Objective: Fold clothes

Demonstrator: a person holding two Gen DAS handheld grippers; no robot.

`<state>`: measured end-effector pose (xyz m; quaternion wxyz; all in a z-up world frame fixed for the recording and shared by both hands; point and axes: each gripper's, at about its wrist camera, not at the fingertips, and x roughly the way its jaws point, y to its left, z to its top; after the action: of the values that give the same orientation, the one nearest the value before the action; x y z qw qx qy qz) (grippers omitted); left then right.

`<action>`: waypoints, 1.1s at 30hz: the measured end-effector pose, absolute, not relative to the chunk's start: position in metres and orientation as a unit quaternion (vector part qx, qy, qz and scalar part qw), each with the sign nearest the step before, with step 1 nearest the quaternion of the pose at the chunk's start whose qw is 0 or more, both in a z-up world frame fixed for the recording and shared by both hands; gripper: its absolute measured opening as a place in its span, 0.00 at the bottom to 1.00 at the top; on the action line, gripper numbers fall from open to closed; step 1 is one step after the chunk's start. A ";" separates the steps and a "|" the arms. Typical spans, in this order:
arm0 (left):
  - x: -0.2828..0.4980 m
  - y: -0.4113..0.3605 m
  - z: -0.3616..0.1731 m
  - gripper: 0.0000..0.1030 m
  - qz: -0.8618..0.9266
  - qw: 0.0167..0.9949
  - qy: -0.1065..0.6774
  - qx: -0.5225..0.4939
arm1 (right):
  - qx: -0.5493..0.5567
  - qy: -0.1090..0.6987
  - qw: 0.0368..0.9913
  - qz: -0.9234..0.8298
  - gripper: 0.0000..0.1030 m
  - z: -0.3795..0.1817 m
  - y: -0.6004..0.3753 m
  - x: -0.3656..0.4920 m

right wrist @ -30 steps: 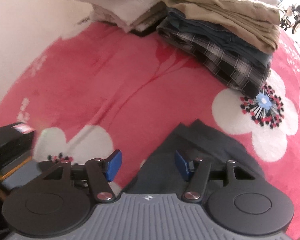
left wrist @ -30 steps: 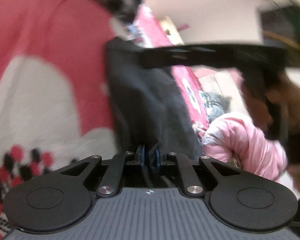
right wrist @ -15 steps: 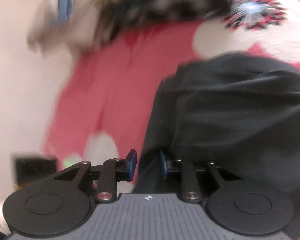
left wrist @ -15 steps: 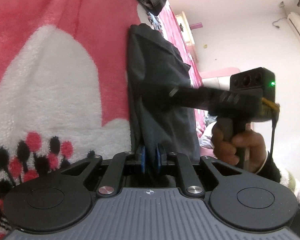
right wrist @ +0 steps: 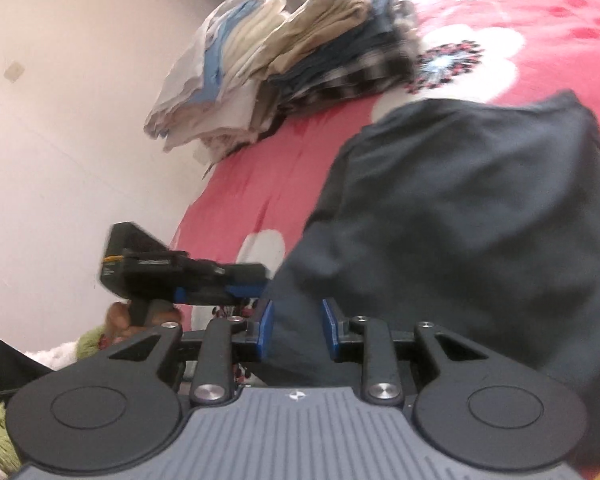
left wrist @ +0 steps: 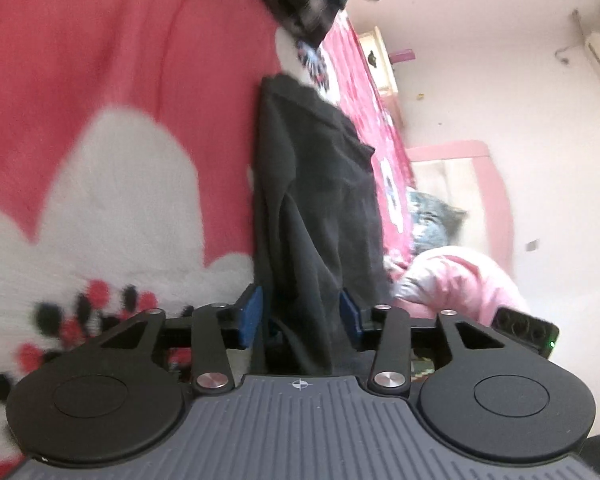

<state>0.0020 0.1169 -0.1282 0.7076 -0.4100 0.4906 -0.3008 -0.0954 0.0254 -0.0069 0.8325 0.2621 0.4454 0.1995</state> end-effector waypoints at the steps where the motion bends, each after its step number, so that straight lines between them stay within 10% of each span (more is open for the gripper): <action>1: -0.003 0.120 -0.120 0.41 -0.293 0.724 0.484 -0.395 | 0.265 0.441 0.835 0.192 0.28 -0.009 0.023 -0.102; 12: -0.038 0.042 -0.077 0.41 -0.381 0.795 0.449 -0.148 | 0.189 0.468 0.849 0.155 0.26 -0.052 0.029 -0.135; 31: 0.023 0.041 -0.097 0.37 -0.309 0.787 0.510 -0.159 | 0.240 0.383 0.888 0.082 0.28 -0.037 -0.055 -0.068; 33: 0.026 0.046 -0.092 0.40 -0.312 0.790 0.501 -0.167 | 0.265 0.362 0.890 0.081 0.44 -0.030 -0.068 -0.075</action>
<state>0.0260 0.0457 -0.0922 0.7897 -0.1672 0.5013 -0.3117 -0.0753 -0.0680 -0.0299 0.8903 0.2646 0.3616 0.0812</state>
